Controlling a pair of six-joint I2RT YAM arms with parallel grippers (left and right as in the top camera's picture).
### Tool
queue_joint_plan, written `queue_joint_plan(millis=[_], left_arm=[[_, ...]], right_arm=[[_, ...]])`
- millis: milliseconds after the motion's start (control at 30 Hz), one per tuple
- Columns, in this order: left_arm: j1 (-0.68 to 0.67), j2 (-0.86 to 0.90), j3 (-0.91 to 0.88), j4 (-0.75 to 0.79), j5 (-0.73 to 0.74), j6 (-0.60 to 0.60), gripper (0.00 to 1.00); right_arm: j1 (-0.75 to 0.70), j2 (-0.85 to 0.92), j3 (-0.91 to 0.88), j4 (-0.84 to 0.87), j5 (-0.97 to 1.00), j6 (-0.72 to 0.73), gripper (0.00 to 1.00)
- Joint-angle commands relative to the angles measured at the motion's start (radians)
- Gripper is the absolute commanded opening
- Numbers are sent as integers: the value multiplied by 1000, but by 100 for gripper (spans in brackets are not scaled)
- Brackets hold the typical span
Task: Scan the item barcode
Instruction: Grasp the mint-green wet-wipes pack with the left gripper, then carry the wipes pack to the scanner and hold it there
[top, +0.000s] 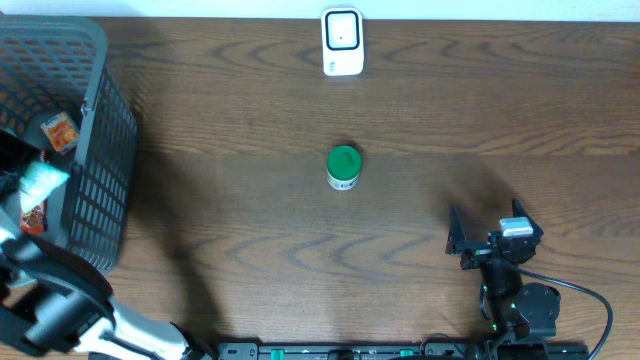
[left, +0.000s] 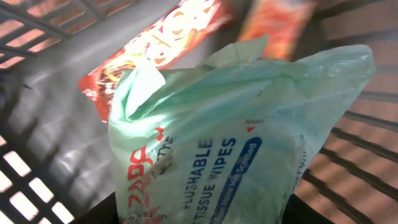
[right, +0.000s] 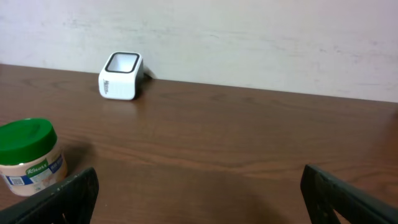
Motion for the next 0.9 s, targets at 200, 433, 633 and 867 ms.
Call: queue_joint_plan(millis=[200,433,633,867], left_arm=[[4,-279,27,29,277,-51,55],[-25,-455,27,132,563,-122,55],[-240,-517,27,120,592,-121,55],[-643,-472,27,119,462,-121,55]], right_arm=[[1,-5,-1,-4,2,-8,99],[1,-5,-1,-4,2,-8,99],[1,-5,-1,-4,2,-8,99],[1,-5,-1,-4,2,-8,99]])
